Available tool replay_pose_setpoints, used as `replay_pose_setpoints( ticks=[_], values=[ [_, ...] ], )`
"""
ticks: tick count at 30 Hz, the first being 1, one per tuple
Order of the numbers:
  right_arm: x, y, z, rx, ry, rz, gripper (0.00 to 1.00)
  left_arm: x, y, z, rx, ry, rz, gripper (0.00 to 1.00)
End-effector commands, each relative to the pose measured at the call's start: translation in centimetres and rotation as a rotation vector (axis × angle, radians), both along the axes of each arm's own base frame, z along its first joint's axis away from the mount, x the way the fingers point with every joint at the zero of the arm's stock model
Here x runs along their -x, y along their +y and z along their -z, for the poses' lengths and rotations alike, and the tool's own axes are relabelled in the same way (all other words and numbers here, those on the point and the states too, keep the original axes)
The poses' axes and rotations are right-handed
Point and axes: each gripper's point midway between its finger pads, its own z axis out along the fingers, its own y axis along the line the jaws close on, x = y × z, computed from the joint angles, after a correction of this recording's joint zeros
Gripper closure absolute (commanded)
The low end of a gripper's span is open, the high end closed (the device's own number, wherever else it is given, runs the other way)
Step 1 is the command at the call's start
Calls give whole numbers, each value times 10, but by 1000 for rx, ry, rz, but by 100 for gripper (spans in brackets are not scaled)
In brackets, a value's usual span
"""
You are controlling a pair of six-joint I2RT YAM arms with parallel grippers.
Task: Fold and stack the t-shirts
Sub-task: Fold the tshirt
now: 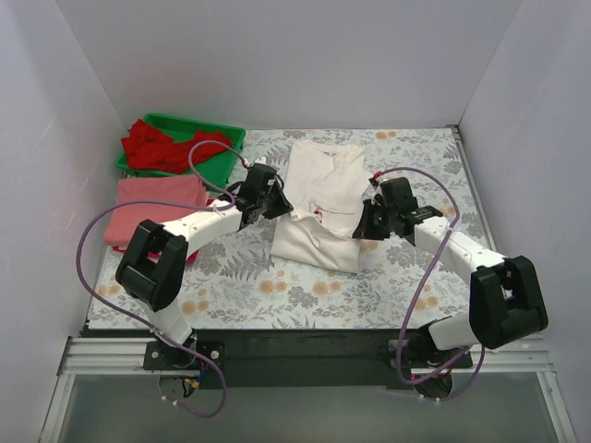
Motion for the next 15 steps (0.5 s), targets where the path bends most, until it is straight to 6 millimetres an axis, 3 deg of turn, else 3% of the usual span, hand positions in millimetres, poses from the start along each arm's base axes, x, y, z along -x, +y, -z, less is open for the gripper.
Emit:
replay_pose_setpoints(
  ticks=[1,15],
  values=[
    [-30,7,-25,-45,-97,-18,99,-21,-6,-14,23,-49,43,100],
    [-84,1,-6,-51,-98,-21,99,-53,-1,9,26,-13,49,100]
  ],
)
